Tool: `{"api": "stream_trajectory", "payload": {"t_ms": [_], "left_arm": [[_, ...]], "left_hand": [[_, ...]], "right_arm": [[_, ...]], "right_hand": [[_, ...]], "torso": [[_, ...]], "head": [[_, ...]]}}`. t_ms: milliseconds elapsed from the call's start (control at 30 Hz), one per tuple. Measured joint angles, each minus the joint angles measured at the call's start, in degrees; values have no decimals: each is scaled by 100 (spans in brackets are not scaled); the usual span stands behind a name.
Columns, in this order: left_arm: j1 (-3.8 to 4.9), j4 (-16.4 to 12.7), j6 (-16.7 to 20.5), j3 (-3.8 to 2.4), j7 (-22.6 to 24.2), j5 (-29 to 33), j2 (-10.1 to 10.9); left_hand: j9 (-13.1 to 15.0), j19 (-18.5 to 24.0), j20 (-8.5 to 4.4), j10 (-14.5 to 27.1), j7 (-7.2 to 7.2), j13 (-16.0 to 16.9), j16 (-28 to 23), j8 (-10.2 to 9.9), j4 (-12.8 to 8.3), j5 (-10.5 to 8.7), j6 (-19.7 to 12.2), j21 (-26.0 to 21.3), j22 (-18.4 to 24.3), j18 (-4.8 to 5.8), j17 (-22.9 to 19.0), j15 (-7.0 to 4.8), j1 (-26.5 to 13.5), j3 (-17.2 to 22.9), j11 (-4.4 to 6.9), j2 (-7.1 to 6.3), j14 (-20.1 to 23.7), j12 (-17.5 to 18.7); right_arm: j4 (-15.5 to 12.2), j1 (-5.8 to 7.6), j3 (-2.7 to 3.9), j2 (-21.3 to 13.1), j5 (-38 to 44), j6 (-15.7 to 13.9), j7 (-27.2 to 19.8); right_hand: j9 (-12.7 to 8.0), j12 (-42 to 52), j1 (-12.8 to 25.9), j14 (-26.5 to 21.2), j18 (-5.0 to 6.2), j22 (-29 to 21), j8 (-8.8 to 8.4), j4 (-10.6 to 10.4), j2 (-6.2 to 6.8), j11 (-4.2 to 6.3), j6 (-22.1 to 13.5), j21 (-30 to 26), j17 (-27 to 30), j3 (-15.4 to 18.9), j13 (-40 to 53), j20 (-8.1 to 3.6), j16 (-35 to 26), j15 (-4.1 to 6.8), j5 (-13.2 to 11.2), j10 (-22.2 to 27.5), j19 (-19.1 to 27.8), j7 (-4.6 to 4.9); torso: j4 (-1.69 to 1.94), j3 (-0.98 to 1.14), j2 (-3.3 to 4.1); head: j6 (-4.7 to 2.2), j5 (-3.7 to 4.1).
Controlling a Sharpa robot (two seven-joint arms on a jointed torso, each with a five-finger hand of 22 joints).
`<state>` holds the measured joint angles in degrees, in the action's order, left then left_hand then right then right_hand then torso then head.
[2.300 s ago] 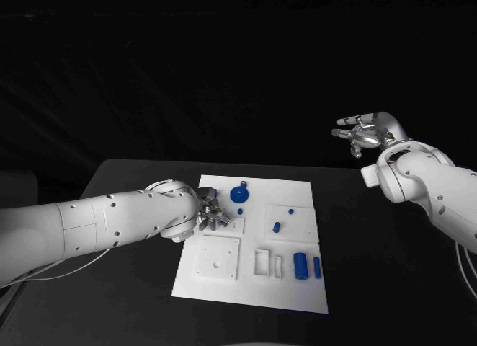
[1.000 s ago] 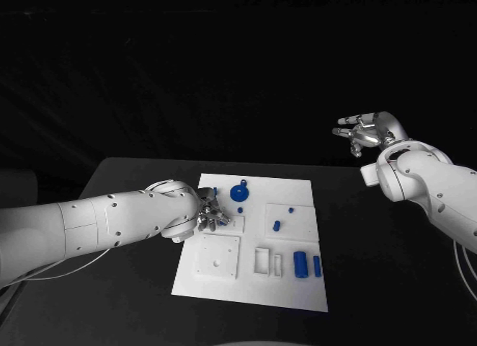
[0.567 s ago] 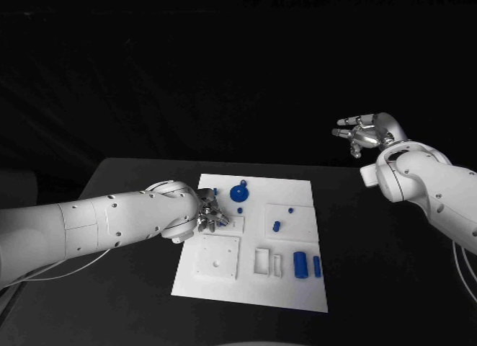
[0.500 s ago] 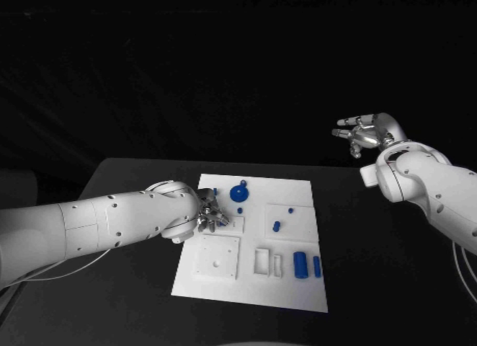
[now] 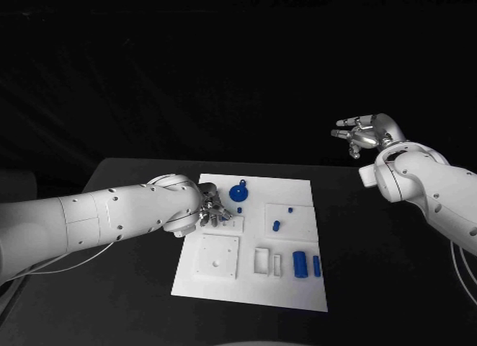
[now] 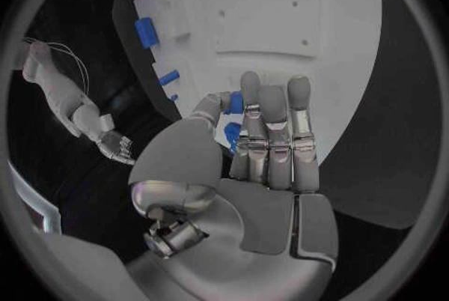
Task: Assemble the parts on the task board
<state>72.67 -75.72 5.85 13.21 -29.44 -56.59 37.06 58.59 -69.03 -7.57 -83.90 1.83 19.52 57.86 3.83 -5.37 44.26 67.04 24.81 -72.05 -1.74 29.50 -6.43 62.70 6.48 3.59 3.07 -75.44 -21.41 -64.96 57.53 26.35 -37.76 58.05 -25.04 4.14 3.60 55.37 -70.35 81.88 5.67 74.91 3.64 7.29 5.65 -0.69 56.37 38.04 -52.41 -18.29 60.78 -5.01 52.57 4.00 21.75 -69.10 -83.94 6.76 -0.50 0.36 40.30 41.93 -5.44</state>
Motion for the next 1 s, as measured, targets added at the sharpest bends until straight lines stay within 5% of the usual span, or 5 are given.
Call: {"api": "stream_trajectory", "payload": {"t_ms": [400,1000], "left_arm": [[249,153,-582,-16,-111,77,-122],[296,568,-1322,-9,-281,14,-418]], "left_hand": [[2,0,0,-1,0,29,23,-2,0,-8,0,-69,-126,0,14,1,19,0,-1,-19,1,1],[-6,0,0,-3,0,78,105,-21,0,-22,0,-150,-248,0,24,22,41,0,-3,-41,22,1]], "right_arm": [[57,-25,0,50,0,55,32],[87,-44,-1,86,0,143,89]], "right_hand": [[0,0,0,0,-2,0,0,15,0,1,-4,0,-1,15,-5,0,-17,0,0,0,0,7],[0,0,0,0,-5,0,0,16,0,2,-1,0,-4,16,-8,0,-27,0,0,-1,0,13]], "torso": [[1,5,2],[7,-1,3]], "head": [[24,-11],[87,-4]]}}
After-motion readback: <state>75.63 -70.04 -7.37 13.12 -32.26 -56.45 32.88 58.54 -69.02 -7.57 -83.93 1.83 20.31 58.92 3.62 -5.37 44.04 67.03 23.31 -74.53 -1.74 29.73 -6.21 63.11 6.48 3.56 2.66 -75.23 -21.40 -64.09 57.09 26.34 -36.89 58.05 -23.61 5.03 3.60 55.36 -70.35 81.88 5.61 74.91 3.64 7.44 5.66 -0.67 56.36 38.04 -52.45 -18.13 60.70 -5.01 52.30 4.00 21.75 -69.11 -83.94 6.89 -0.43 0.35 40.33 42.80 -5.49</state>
